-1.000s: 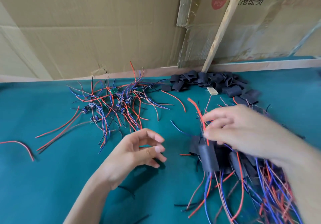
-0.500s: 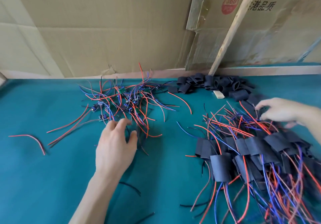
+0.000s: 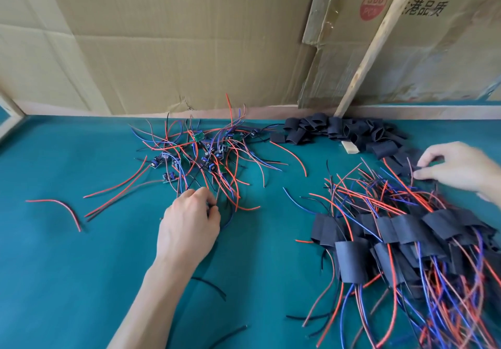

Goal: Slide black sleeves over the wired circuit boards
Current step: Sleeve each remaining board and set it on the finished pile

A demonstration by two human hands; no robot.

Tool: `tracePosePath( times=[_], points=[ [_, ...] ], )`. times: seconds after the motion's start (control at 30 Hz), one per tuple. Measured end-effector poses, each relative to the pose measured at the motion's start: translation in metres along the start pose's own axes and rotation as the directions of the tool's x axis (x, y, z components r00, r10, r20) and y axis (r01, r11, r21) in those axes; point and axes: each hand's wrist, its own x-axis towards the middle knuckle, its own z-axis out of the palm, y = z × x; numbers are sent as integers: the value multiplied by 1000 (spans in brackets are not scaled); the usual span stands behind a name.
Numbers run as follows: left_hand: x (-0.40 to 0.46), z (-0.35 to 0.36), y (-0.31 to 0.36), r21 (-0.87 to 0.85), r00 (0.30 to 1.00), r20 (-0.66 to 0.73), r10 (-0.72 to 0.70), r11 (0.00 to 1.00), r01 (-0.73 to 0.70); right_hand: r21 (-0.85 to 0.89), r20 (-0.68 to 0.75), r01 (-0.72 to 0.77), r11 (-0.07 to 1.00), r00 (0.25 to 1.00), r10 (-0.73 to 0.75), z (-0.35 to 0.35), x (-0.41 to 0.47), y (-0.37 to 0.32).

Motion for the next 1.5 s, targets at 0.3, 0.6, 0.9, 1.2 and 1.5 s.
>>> tracePosePath(
  times=[0.3, 0.6, 0.9, 1.2, 1.5],
  points=[
    [-1, 2, 3, -1, 1000, 9, -13, 1000, 13, 411, -164, 333, 849, 943, -290, -6, -64, -133],
    [-1, 0, 2, -39, 999, 46, -19, 999, 21, 208, 368, 476, 854, 771, -519, 132, -140, -252],
    [1, -4, 3, -29, 997, 69, -30, 999, 33, 134, 227, 426, 895, 866, -446, 158, -138, -252],
    [2, 0, 3, -180, 999, -50, -9, 984, 0, 783, 338, -93, 615, 893, -296, 124, -145, -224],
    [-3, -12, 25, -858, 886, 463, 1, 251, 448, 906, 420, -320, 276, 755, -503, 113, -206, -179]
  ],
)
